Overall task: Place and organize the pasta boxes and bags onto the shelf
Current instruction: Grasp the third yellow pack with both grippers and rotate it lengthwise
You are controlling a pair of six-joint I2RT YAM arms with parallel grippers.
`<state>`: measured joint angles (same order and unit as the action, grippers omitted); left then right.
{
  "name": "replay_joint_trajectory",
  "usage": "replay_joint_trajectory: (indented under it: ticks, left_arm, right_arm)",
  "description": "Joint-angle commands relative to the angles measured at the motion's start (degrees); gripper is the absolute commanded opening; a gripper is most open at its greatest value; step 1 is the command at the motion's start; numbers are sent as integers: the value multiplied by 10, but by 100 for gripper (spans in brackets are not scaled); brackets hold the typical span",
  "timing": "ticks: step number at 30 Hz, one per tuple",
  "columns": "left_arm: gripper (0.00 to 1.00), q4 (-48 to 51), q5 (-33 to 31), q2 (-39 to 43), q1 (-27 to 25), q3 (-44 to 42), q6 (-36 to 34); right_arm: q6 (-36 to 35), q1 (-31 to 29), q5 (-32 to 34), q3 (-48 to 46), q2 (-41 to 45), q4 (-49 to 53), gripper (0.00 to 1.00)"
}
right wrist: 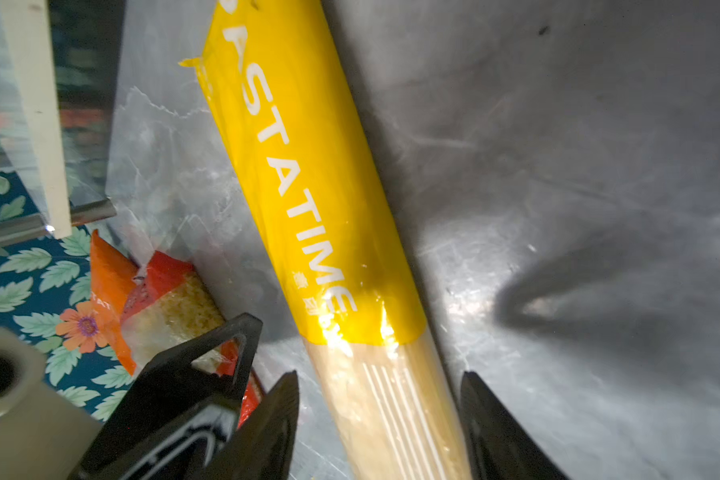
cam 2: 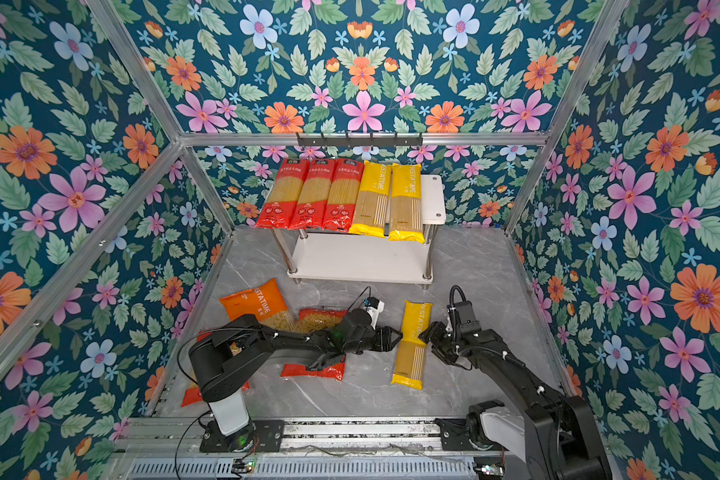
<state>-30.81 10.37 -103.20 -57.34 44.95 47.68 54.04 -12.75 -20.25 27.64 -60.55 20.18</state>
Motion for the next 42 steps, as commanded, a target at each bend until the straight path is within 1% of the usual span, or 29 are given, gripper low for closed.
replay_joint_trajectory:
  ticks: [1, 4, 6, 9, 12, 16, 20, 23, 26, 28, 30, 35, 40, 42]
  left_arm:
    - [65, 23, -5, 11, 6, -7, -18]
    - [65, 10, 14, 2, 6, -7, -16]
    - [64, -29, 47, -19, 6, 0, 1]
    - [63, -47, 89, -54, 4, 35, 13]
    - [61, -27, 80, -66, 4, 46, 11]
    - [57, -22, 84, -78, 4, 56, 17]
    - [53, -24, 88, -99, 4, 65, 17]
    - [45, -29, 94, -112, 7, 62, 18]
    - [40, -59, 110, -110, 7, 52, 24]
    - [38, -78, 113, -102, 7, 41, 22]
    - [36, -86, 114, -95, 8, 34, 18]
    - [37, -117, 128, -79, 9, 9, 19]
    - [41, -134, 124, -61, 14, -16, 15]
    - [42, -151, 128, -54, 17, -29, 18]
  right_arm:
    - [-1, 22, 39, 1, 27, 36, 65]
    - [-52, 87, -15, -4, 11, 5, 65]
    - [-84, 113, -49, -4, -16, -37, 66]
    - [-105, 118, -97, 5, -61, -112, 66]
    - [-101, 117, -124, 6, -111, -191, 66]
    - [-126, 118, -140, 30, -180, -202, 64]
    - [-122, 118, -158, 10, -224, -268, 60]
    - [-111, 111, -196, -6, -246, -324, 55]
    - [-115, 103, -217, -19, -242, -356, 49]
    - [-114, 102, -228, -33, -231, -379, 42]
    - [-115, 102, -236, -42, -218, -394, 34]
    - [-115, 102, -243, -56, -186, -410, 15]
    - [-122, 102, -239, -71, -164, -428, 8]
    - [-125, 99, -237, -68, -159, -420, 8]
